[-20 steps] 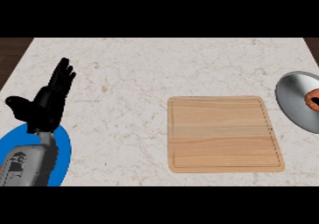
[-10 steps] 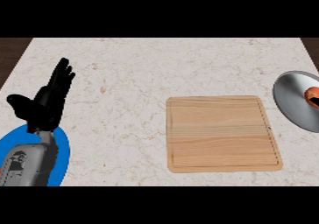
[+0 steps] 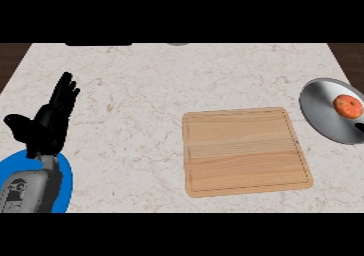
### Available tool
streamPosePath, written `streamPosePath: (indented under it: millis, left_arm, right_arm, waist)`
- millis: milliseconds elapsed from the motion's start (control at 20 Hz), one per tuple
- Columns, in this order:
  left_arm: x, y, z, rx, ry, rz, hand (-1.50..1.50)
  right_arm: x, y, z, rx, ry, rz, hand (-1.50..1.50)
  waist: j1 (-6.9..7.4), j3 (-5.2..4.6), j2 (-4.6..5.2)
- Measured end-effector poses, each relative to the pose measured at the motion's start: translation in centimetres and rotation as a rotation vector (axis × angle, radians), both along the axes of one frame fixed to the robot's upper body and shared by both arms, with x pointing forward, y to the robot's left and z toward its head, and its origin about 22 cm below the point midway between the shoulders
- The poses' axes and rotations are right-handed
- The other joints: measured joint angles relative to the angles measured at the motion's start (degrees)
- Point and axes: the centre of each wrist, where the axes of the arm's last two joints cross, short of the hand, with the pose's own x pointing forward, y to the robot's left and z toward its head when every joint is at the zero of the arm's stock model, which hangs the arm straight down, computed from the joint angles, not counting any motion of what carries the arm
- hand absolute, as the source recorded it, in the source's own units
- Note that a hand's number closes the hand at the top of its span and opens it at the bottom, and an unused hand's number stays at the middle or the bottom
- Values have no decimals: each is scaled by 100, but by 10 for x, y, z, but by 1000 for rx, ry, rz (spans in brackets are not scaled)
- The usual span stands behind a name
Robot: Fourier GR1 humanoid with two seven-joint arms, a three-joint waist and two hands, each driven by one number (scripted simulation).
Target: Pick the squash from the cutting board and place it in the pan
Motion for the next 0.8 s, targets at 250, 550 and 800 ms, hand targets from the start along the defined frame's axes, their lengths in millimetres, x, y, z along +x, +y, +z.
streamPosePath:
  millis: [250, 550, 800]
  left_arm:
    - [-4, 8, 2, 0, 10, 23, 0]
    - [-9, 17, 4, 3, 13, 38, 0]
    - [-10, 17, -1, 4, 17, 30, 0]
  right_arm:
    - [-31, -5, -12, 14, -47, 69, -150]
    - [-71, 3, -19, 11, -69, 97, -150]
    - [-105, 24, -12, 3, -36, 113, -150]
  waist:
    - [-133, -21, -59]
    - [-213, -37, -85]
    - [-201, -36, -59]
